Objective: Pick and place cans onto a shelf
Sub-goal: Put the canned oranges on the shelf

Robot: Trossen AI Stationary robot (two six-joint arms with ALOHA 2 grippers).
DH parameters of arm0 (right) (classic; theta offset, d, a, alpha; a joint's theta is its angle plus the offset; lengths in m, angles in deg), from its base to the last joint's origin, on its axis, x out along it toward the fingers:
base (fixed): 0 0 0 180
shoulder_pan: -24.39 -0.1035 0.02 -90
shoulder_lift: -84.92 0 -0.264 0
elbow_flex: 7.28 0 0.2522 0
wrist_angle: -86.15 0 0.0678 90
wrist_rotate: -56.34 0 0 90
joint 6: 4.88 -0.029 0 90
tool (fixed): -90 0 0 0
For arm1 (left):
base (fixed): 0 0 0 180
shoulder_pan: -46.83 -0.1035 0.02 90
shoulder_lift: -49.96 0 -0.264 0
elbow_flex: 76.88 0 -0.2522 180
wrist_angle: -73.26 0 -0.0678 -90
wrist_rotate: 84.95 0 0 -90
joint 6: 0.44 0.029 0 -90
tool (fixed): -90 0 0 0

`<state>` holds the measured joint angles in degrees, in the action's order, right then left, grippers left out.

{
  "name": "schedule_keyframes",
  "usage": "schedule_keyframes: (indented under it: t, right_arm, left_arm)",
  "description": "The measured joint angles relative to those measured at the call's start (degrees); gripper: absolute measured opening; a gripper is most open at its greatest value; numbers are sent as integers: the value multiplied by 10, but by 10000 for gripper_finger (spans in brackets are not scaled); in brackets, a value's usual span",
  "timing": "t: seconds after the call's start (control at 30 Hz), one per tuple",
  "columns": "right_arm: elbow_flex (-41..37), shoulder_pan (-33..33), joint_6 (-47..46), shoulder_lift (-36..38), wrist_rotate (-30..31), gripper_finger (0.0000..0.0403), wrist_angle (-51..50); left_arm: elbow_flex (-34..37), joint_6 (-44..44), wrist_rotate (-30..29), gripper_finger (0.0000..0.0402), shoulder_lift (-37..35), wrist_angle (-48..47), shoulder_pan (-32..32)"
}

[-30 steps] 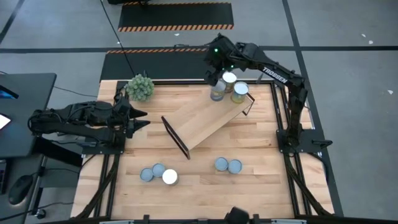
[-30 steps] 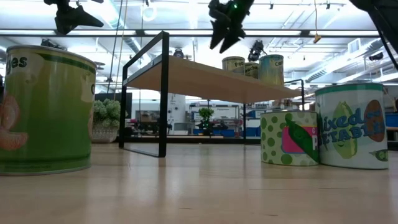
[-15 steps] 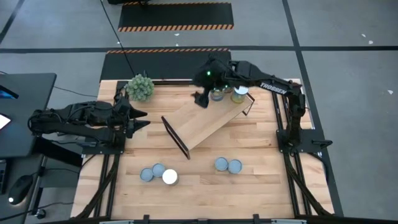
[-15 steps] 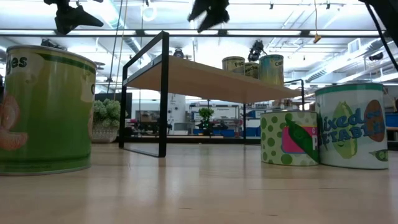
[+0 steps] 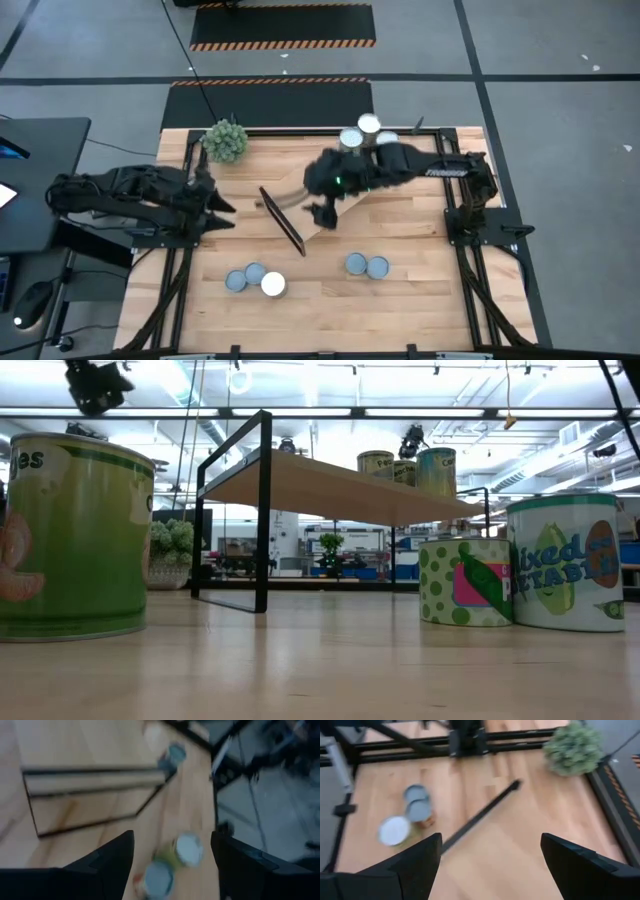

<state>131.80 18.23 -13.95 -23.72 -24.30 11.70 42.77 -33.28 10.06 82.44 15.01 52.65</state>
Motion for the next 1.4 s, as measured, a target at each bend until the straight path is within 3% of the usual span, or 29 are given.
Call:
schedule_keyframes:
  t: [0.43, 0.77, 0.97, 1.2, 1.4]
  right_arm:
    - [-46, -116, -120, -1, 62, 347, -37]
    - [-75, -159, -171, -1, 85, 347, -56]
    - [-80, -173, -203, -1, 94, 347, -87]
    - [-81, -202, -257, 10, 85, 347, -156]
    - [-80, -219, -256, 10, 86, 347, -166]
  left_arm:
    - [0, 109, 26, 270, 134, -11, 127]
    - [0, 124, 7, 292, 267, 25, 201]
    - [1, 100, -68, 313, 354, 55, 250]
    - [1, 92, -157, 314, 431, 153, 315]
    - [0, 48, -180, 314, 482, 206, 326]
